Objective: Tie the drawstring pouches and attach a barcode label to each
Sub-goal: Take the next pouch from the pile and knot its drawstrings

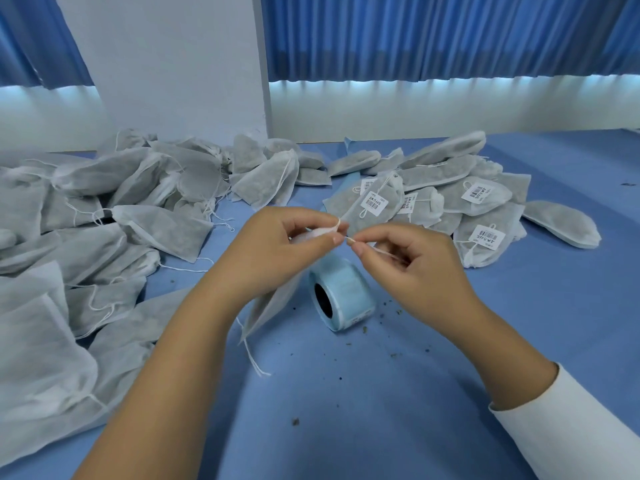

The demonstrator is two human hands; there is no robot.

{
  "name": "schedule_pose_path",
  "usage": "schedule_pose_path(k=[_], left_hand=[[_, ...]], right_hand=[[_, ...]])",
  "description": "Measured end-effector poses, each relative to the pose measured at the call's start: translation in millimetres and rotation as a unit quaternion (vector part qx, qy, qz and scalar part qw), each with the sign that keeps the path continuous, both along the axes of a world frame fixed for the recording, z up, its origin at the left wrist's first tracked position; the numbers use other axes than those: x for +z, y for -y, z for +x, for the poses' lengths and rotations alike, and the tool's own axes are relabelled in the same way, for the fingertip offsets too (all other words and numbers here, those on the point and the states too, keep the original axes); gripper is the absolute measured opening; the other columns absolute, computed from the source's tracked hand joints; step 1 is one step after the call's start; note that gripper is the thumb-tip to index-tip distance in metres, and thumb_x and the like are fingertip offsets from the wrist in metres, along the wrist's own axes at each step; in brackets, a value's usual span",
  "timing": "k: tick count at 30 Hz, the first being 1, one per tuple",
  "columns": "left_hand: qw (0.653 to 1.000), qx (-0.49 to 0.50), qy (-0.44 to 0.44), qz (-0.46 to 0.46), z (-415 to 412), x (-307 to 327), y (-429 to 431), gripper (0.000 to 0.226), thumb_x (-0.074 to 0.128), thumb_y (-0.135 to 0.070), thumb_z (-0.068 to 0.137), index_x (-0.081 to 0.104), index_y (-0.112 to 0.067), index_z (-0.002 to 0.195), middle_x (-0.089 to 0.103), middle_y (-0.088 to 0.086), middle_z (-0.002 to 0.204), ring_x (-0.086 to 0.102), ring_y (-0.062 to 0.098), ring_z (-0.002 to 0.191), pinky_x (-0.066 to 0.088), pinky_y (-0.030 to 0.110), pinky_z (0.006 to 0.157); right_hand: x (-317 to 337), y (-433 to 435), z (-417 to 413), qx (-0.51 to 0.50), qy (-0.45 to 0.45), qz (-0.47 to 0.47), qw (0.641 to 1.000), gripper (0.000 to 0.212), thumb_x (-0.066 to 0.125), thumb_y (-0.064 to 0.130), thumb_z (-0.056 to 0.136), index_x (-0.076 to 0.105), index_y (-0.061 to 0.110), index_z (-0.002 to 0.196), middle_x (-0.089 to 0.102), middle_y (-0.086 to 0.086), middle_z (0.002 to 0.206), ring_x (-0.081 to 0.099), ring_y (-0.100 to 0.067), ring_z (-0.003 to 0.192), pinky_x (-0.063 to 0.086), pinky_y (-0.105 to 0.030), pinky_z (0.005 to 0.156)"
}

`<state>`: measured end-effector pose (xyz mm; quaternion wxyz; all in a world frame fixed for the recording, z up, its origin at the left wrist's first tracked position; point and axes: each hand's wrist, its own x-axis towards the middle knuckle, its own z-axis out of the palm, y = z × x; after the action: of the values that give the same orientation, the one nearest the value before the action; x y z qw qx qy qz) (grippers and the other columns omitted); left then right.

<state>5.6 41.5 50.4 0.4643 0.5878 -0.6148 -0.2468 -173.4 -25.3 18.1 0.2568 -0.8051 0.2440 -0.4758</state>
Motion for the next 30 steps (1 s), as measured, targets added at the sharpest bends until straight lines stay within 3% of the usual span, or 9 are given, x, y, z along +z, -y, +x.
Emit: schedule_pose_path(k=[2, 5, 8, 10, 13, 15, 18, 24, 30], left_hand=[[0.998, -0.032, 0.035, 0.05, 1.2, 1.3, -1.9, 0.009, 0.073, -0.024, 0.089, 0.079, -0.023, 0.096, 0.076, -0.015, 0.095, 0.069, 0.002, 0.096, 0.051, 0.018, 0.088], [0.991, -0.095, 0.014, 0.094, -4.5, 3.3, -5.2, 0.011, 0.07, -0.025, 0.091, 0.077, -0.018, 0.087, 0.076, -0.003, 0.086, 0.07, 0.008, 0.086, 0.052, 0.017, 0.084], [0.983, -0.142, -0.057, 0.099, -12.6, 6.3, -6.9, 0.021, 0.064, -0.024, 0.095, 0.075, -0.021, 0.077, 0.07, 0.001, 0.073, 0.06, 0.008, 0.065, 0.05, 0.015, 0.072], [0.978, -0.153, -0.102, 0.094, -17.1, 7.9, -6.9, 0.023, 0.062, -0.026, 0.091, 0.075, -0.025, 0.072, 0.07, -0.002, 0.073, 0.056, 0.01, 0.062, 0.049, 0.017, 0.07], [0.979, -0.12, -0.152, 0.07, -20.9, 7.0, -3.9, 0.032, 0.06, -0.018, 0.096, 0.074, -0.024, 0.068, 0.07, -0.002, 0.073, 0.056, 0.01, 0.059, 0.049, 0.017, 0.067], [0.976, -0.085, -0.19, 0.064, -22.1, 6.9, -1.8, 0.035, 0.057, -0.012, 0.097, 0.074, -0.02, 0.067, 0.071, 0.0, 0.074, 0.059, 0.008, 0.059, 0.049, 0.017, 0.062], [0.973, -0.055, -0.213, 0.067, -22.3, 6.7, 0.3, 0.035, 0.057, -0.014, 0.096, 0.073, -0.02, 0.066, 0.07, 0.001, 0.074, 0.058, 0.009, 0.059, 0.049, 0.017, 0.06], [0.971, -0.052, -0.22, 0.075, -23.0, 5.5, 1.0, 0.037, 0.057, -0.014, 0.096, 0.074, -0.023, 0.065, 0.071, 0.0, 0.073, 0.062, 0.006, 0.061, 0.05, 0.015, 0.06], [0.974, -0.068, -0.199, 0.078, -22.2, 4.2, 1.0, 0.034, 0.056, -0.014, 0.097, 0.072, -0.023, 0.067, 0.072, 0.001, 0.075, 0.065, 0.004, 0.065, 0.05, 0.014, 0.064]], right_hand=[[3.7, 1.3, -3.3, -0.007, 0.005, -0.026, 1.0, 0.014, 0.072, 0.006, 0.085, 0.075, 0.02, 0.087, 0.054, 0.009, 0.059, 0.046, -0.005, 0.055, 0.034, -0.008, 0.058], [8.9, 2.0, -6.8, -0.009, 0.014, -0.013, 1.0, 0.008, 0.075, 0.011, 0.084, 0.076, 0.018, 0.086, 0.063, -0.006, 0.068, 0.05, -0.01, 0.06, 0.036, -0.01, 0.059], [12.0, 3.1, -8.4, 0.037, 0.061, 0.114, 0.991, 0.005, 0.075, 0.015, 0.084, 0.077, 0.02, 0.084, 0.071, 0.0, 0.079, 0.061, -0.018, 0.071, 0.049, -0.023, 0.064], [10.6, 4.4, -7.4, 0.047, 0.047, 0.191, 0.979, 0.013, 0.075, 0.018, 0.083, 0.075, 0.025, 0.094, 0.072, 0.003, 0.089, 0.064, -0.017, 0.084, 0.052, -0.03, 0.078], [4.7, 7.9, -4.8, -0.016, 0.021, 0.227, 0.974, 0.039, 0.078, 0.024, 0.081, 0.064, 0.036, 0.115, 0.062, 0.01, 0.104, 0.058, -0.002, 0.092, 0.048, -0.014, 0.08], [6.6, 8.7, -4.5, -0.025, 0.076, 0.237, 0.968, 0.03, 0.076, 0.016, 0.082, 0.065, 0.029, 0.107, 0.062, 0.009, 0.092, 0.056, -0.004, 0.082, 0.045, -0.015, 0.076], [10.1, 7.6, -6.6, 0.055, 0.123, 0.253, 0.958, 0.021, 0.071, 0.003, 0.085, 0.061, 0.021, 0.09, 0.064, 0.008, 0.074, 0.058, -0.007, 0.072, 0.046, -0.018, 0.067], [8.9, 2.9, -4.5, 0.126, 0.103, 0.268, 0.949, 0.02, 0.071, 0.003, 0.085, 0.058, 0.015, 0.094, 0.075, -0.003, 0.093, 0.068, -0.012, 0.086, 0.051, -0.019, 0.067], [9.9, 1.3, -4.3, 0.127, 0.118, 0.236, 0.956, 0.021, 0.072, 0.001, 0.083, 0.057, 0.013, 0.09, 0.074, -0.004, 0.088, 0.067, -0.011, 0.08, 0.05, -0.02, 0.069]])
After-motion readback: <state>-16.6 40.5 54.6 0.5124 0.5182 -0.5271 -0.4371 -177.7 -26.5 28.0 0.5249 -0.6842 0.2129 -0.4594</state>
